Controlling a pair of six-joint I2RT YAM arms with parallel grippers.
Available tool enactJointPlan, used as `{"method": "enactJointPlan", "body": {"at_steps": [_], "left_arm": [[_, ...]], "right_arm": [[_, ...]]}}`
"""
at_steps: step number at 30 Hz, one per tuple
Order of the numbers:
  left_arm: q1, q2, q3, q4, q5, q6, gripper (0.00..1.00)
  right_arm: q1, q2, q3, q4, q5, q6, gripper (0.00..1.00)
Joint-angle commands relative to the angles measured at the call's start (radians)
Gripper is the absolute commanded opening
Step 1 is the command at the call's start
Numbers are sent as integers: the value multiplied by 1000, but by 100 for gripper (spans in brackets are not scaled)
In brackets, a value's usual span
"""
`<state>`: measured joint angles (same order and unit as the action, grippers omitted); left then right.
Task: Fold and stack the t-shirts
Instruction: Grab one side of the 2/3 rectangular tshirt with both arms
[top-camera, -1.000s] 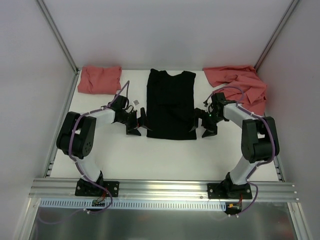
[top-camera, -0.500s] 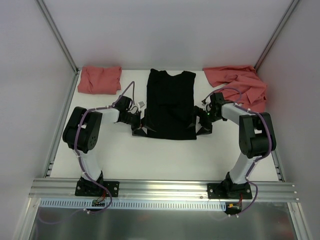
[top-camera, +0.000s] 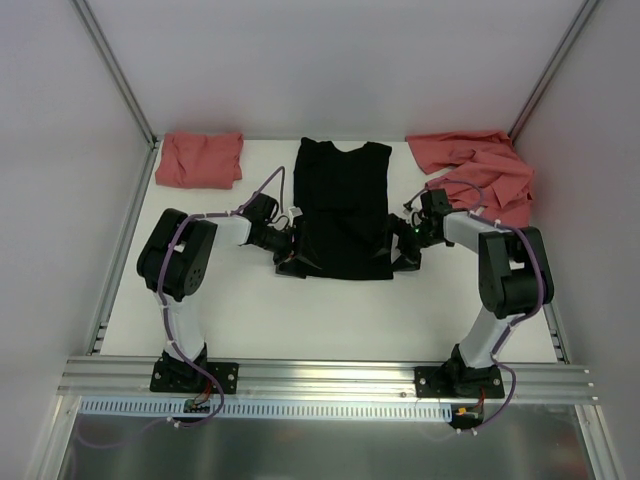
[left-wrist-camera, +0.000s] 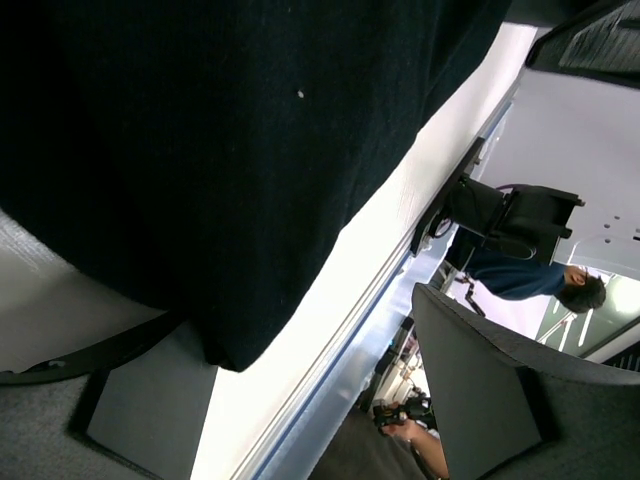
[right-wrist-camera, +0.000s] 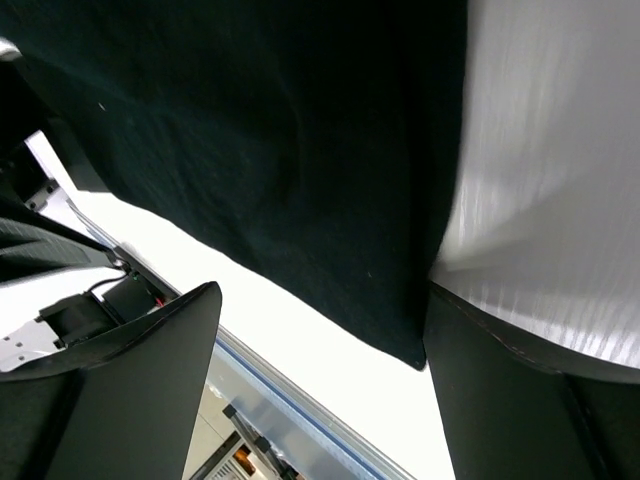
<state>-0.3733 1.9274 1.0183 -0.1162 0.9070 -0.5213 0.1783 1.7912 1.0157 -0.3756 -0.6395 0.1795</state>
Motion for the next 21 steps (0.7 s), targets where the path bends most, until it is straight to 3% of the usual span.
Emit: {"method": "enactJointPlan", "body": {"at_steps": [1,9,12,21], "left_arm": [[-9,44,2,-28,-108,27,76],[-10,44,-6,-25,-112,26,75],[-12,45,-15,-17,-111,21,67],[-15,35,-21,-19,-114,20,66]], "right_arm": [[0,-32,-68,-60,87,-55,85],[-2,-119,-135,-111,124,-104,85],[-2,-122,-149,-88,120,-91,85],[-2,-101,-118,-63,109,-81,85]]}}
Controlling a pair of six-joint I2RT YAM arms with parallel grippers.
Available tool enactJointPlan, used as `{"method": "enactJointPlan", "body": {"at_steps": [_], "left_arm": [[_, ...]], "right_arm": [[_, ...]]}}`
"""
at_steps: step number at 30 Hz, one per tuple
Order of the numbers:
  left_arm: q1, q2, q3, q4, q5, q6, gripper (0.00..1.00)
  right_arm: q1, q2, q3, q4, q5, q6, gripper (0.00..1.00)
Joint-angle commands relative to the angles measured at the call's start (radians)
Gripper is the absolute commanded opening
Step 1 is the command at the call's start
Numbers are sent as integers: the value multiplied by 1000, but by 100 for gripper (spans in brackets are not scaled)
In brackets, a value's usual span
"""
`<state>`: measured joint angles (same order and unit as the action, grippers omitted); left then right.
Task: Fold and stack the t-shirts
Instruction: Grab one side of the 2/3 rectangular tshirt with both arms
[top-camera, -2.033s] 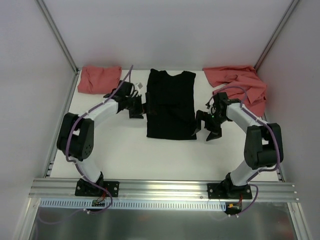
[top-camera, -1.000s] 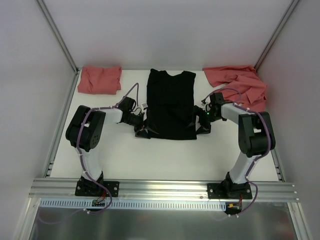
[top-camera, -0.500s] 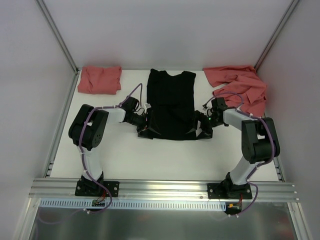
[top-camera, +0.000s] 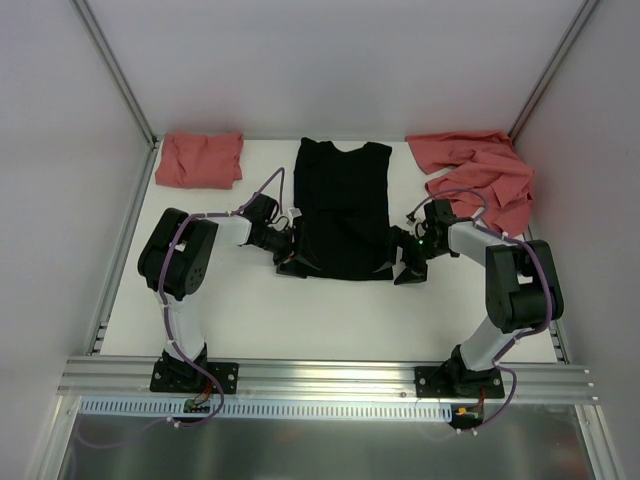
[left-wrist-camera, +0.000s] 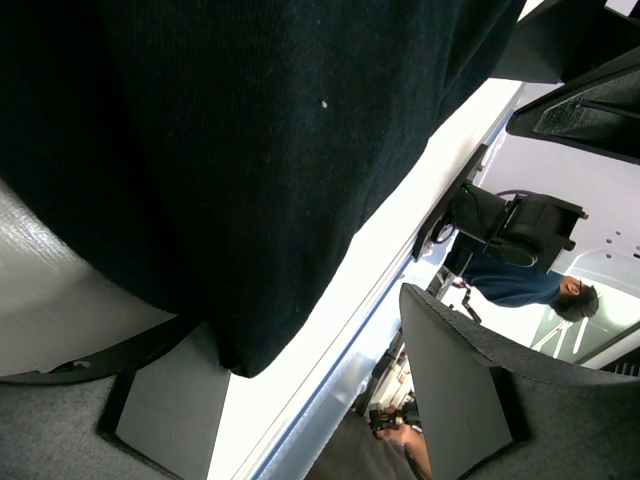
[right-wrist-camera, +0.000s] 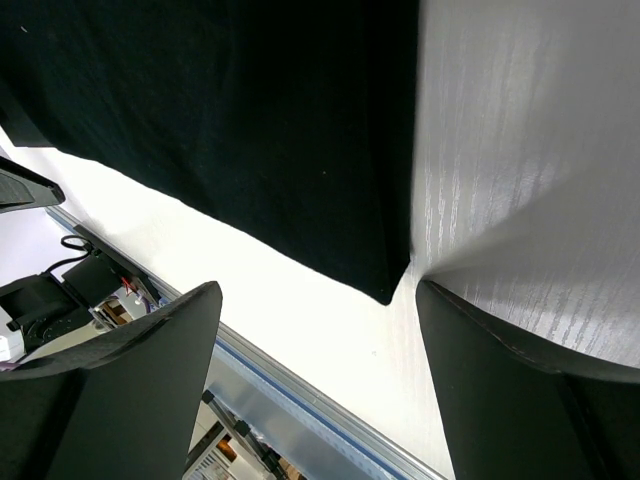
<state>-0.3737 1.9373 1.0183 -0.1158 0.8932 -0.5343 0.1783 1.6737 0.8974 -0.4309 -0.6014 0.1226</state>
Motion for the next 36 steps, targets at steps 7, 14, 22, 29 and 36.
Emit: {"method": "enactJointPlan", "body": {"at_steps": [7,14,22,29,36], "left_arm": [[-19,34,9,-30,-100,26,66],[-21,45,45,-54,-105,30,65],[-22,63,60,-47,-85,31,0],[-27,31,37,-122,-74,60,0],[-79,-182,-128,-159,-68,33,0]], "right_arm": [[0,64,14,35,57,-12,84],[0,129,57,63,29,8,58],[1,130,60,46,22,-6,0],[3,32,-8,-49,25,-43,0],[4,-173,-166,-170,31,-84,0]]}}
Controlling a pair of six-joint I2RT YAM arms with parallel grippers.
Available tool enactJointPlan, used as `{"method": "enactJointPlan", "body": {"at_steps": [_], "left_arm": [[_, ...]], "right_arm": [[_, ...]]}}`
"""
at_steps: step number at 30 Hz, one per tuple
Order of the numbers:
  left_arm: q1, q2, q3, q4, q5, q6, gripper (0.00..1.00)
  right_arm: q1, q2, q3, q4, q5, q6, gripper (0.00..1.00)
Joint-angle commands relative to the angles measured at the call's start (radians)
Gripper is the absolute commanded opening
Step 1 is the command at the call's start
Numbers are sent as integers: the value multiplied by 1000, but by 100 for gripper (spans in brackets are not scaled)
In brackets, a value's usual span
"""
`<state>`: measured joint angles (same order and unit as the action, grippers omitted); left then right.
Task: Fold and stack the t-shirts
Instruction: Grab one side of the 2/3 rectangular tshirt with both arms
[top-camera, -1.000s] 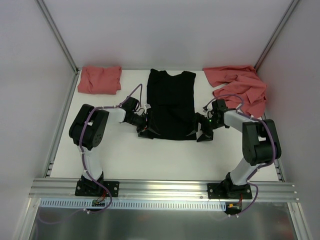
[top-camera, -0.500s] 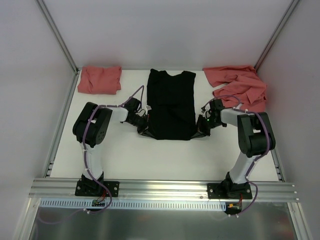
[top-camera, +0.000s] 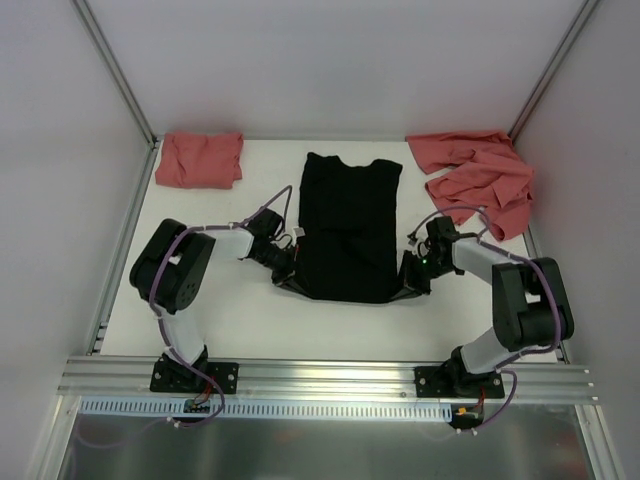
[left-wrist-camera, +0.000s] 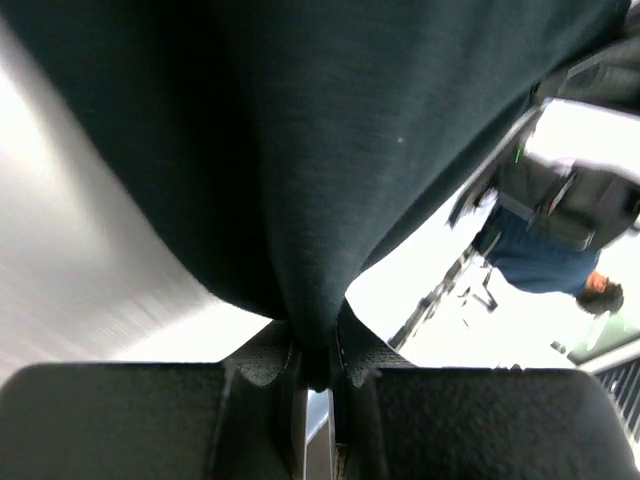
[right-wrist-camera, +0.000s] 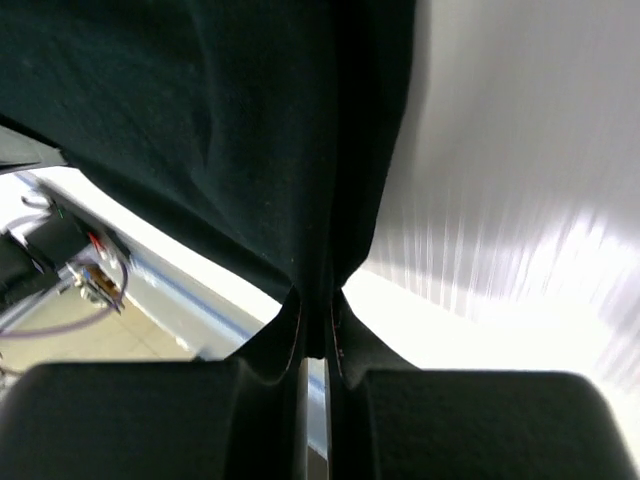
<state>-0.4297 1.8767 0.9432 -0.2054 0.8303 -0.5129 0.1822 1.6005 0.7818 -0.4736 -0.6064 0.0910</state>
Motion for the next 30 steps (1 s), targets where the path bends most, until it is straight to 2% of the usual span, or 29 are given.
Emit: {"method": "enactJointPlan", "body": {"at_steps": [1,5,12,17,22,30], "left_arm": [[-27,-145,-98,-74,-5,1,0],[-52,-270,-187,-114,-7,-24,0],[-64,-537,-239,-304,-25,-48,0],[-64,-672,-282,-354,-45,-94,0],[-64,-709,-327,-353,-56,-114,0],[-64,-666,-317,-341,-49,-96,0]], "right_arm": [[0,-125,-67,-158,37,-56,0],[2,-270,-139,-221,20,-48,0],[13,-442,-133,-353,11,-11,0],[16,-520,-112,-456,22,-19,0],[16,-550,-107,-497,36,-31,0],[16,-551,-101,-494,40,-25,0]]}}
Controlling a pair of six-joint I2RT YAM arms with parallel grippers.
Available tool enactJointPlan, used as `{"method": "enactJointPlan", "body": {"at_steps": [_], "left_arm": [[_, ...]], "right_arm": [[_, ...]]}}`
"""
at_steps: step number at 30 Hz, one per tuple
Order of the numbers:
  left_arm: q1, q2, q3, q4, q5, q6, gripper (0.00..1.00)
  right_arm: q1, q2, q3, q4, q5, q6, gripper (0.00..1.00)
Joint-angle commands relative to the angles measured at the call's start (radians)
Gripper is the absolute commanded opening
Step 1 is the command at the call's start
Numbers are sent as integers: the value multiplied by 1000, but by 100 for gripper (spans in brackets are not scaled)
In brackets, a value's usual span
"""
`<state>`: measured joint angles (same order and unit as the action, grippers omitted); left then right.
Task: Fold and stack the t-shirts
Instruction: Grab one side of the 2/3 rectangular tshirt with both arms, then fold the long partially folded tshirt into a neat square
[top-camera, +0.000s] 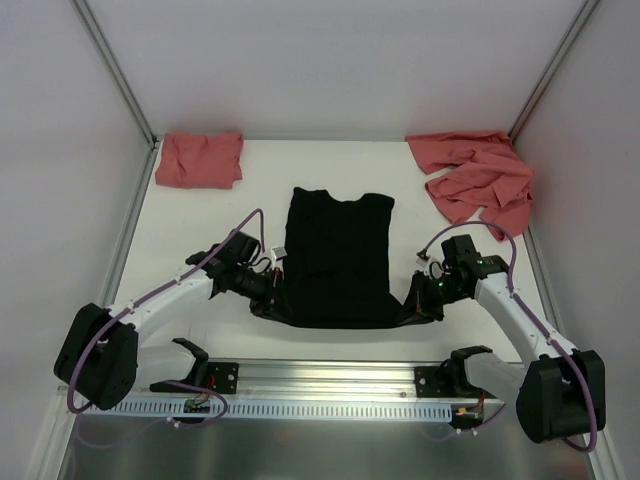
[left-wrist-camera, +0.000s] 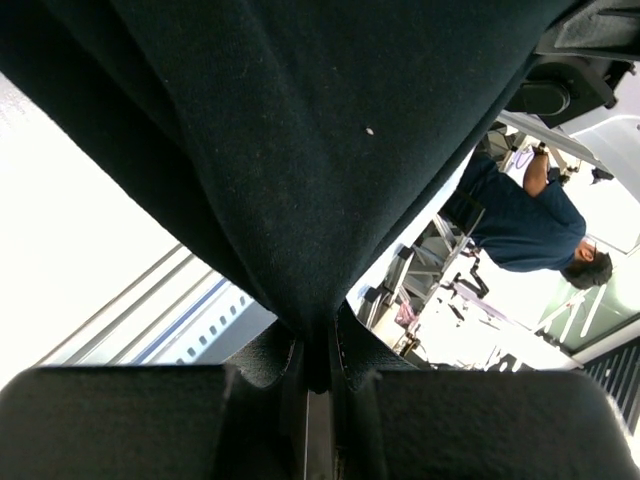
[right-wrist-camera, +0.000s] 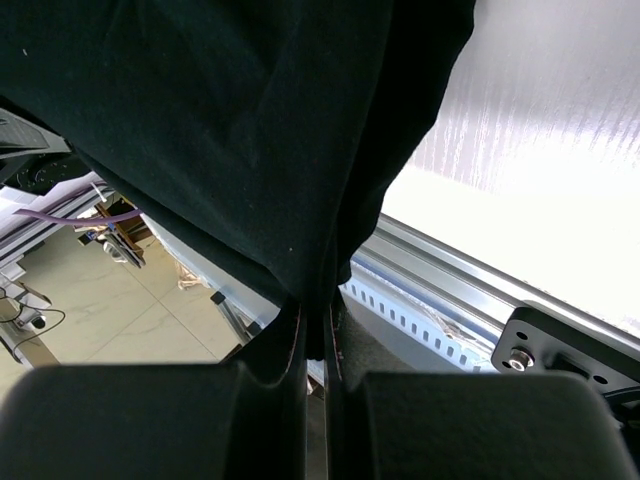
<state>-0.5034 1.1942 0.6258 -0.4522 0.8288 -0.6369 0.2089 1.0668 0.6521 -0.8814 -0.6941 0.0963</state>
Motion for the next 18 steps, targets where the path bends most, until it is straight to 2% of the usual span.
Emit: {"method": "enactJointPlan", "body": {"at_steps": [1,13,18], "left_arm": [[11,24,3,-92,-46,31,0],[9,177,176,-106,-39,78,0],[9,247,327,-124,-34,95,0]], "right_arm": [[-11,-16,27,-85,127,-27,0],[-12,50,116,-74,133,-26,0],[-11,125,222,-71,140,-30,0]]}}
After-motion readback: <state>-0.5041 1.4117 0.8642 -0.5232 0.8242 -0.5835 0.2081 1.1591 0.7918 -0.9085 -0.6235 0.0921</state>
